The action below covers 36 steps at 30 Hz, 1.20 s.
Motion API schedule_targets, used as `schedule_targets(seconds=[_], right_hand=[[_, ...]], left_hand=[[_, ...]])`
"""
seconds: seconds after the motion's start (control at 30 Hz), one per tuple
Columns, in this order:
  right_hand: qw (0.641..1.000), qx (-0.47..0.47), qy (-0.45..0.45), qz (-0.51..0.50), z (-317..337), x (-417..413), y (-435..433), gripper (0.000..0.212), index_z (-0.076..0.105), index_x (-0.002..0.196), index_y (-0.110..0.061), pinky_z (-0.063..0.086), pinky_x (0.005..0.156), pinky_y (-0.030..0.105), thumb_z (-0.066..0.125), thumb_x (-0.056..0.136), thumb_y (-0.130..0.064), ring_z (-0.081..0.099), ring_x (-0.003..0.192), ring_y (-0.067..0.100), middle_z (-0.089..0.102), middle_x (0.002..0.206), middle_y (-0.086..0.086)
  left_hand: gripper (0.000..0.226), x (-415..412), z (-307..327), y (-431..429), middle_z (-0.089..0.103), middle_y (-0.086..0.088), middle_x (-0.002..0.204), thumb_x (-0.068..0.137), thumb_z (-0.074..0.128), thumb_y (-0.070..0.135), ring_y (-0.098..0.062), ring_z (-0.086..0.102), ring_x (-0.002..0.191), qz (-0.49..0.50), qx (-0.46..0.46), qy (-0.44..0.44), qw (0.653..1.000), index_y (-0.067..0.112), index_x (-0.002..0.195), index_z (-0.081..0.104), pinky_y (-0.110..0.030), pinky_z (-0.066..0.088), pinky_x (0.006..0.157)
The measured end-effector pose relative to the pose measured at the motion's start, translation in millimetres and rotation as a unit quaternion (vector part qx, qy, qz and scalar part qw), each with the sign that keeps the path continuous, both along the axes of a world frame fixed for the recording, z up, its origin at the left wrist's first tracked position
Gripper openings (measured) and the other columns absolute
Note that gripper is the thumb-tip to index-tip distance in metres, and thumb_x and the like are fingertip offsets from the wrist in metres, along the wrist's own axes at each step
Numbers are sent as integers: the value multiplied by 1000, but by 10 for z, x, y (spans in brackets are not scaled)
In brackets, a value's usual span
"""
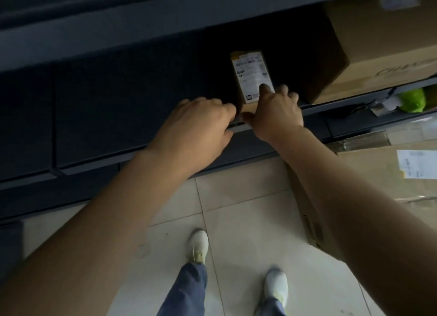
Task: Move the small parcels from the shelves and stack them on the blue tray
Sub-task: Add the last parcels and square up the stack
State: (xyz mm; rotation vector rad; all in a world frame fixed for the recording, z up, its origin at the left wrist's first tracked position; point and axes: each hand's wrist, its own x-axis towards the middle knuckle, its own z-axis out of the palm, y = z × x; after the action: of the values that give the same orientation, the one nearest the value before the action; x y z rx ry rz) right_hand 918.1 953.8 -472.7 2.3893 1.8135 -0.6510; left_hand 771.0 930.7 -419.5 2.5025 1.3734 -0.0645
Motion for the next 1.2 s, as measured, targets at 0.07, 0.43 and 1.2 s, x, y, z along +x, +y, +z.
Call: schedule_targets(seconds=[0.07, 0.43, 1.2], right_hand=[[1000, -4, 1, -14, -179, 15, 125, 73, 26, 141, -13, 36, 99, 47, 60, 86, -47, 30, 128, 41, 28, 141, 21], [993, -5, 59, -98, -717, 29, 564, 99, 1, 149, -14, 35, 100, 45, 65, 82, -47, 33, 125, 43, 26, 139, 27], [981, 53, 29, 183, 2270, -342, -1726, 88, 15, 145, -20, 42, 86, 37, 63, 80, -54, 38, 115, 33, 34, 129, 17]], left_hand=[[23, -19, -142, 29, 60, -4, 103, 93, 51, 27, -21, 53, 96, 6, -6, 1, 1000, 13, 111, 58, -36, 42, 83], [24, -60, -348, 175, 58, 0, 108, 96, 44, 29, -19, 51, 100, 13, 15, 36, 999, 17, 115, 53, -32, 36, 85], [24, -127, 2192, -1734, 58, 0, 112, 95, 42, 32, -20, 50, 101, 134, 113, 31, 984, 20, 114, 51, -33, 36, 84]])
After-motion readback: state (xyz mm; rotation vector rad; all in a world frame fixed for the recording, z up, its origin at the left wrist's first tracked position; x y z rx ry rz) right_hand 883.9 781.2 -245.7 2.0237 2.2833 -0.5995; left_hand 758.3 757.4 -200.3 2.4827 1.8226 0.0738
